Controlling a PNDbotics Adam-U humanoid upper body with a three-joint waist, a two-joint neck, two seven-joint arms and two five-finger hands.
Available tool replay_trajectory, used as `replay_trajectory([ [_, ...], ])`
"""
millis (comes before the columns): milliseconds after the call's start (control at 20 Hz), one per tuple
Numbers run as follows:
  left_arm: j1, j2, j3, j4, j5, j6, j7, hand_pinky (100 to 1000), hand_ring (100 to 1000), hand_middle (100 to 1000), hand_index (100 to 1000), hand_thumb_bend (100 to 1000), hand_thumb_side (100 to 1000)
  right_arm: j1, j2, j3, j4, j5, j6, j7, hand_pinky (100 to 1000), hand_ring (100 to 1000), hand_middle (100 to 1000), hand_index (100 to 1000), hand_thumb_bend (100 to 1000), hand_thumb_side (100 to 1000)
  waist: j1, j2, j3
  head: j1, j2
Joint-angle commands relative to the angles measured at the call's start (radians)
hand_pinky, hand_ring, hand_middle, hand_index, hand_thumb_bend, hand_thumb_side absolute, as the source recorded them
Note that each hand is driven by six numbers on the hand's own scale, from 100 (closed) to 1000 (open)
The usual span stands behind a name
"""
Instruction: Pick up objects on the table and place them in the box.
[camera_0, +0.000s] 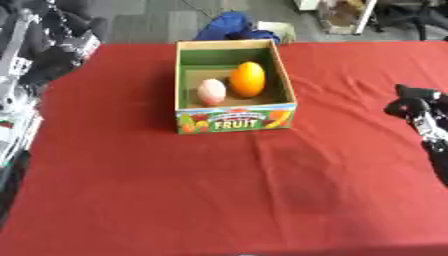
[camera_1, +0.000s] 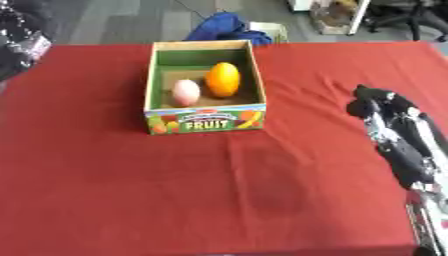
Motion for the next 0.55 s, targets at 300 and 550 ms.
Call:
replay_trajectory([
  [300,0.089,-0.061,0.041,-0.026,0.048,0.02,0.055,604,533,537,675,430,333,0.004,-0.016,-0.014,-0.012,0.006,-0.005,-0.011,820,1000,578,737,100,445,-0.012,-0.013,0.008,0.042,0.008],
  [550,0.12,-0.078,0.047,-0.022,0.044,0.02,0.063,603,530,533,671,430,346,0.007,-0.013,-0.018,-0.012,0.007,-0.006,-0.016,821,1000,577,737,100,445,-0.018,-0.01,0.014,0.049,0.011],
])
